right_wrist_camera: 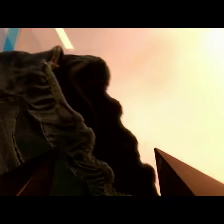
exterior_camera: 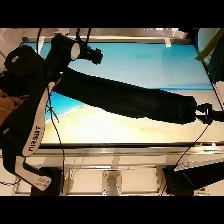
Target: Fold the clothes and pants, and hang the long-sleeved shirts on hangers.
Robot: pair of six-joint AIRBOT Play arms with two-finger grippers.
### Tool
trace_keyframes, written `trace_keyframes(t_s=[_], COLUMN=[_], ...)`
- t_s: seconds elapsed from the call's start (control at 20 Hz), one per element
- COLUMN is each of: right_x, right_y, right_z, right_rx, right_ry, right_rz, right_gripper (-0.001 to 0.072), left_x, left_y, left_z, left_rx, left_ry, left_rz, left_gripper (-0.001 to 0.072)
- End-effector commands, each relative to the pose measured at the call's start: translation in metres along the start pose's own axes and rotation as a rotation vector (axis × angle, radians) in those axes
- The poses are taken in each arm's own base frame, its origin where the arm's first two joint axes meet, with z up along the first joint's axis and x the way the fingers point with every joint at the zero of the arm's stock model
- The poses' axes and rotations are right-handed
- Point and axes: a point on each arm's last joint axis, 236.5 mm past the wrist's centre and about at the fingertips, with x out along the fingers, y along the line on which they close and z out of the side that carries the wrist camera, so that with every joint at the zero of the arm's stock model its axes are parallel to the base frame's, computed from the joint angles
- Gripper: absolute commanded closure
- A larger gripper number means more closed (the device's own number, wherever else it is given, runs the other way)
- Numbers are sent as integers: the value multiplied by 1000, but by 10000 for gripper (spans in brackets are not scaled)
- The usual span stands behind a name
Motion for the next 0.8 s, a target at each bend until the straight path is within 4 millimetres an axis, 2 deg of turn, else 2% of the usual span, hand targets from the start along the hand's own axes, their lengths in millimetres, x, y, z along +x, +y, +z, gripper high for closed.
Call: trace_keyframes(t_s=[0.0,0.15,0.2,0.25,0.3,0.35,0.4,0.45,0.6,0.65,0.75], right_x=[28,42,41,38,30,21,8,-6,-38,-40,-31], right_y=[10,28,38,47,59,73,90,114,192,216,249], right_z=[-4,-9,-11,-12,-13,-16,-19,-20,-15,-17,-27], right_rx=[-50,-104,-132,-154,-179,-206,-237,-271,-268,-270,-295], right_ry=[52,98,120,138,161,184,206,214,158,147,154], right_rz=[20,31,48,65,91,121,162,220,374,393,374], right_gripper=[23,47,183,377,544,632,650,650,651,651,651], left_x=[12,18,20,22,24,27,30,33,50,59,80], left_y=[-19,-23,-25,-27,-32,-39,-48,-60,-114,-136,-182], left_z=[-7,-11,-13,-14,-16,-18,-20,-23,-40,-51,-78], left_rx=[21,26,28,27,16,-1,-19,-47,-156,-182,-206], left_ry=[24,36,40,45,49,55,62,72,134,169,243], left_rz=[-24,-28,-30,-35,-56,-83,-116,-161,-346,-404,-490], left_gripper=[140,140,142,203,339,510,645,695,696,696,696])
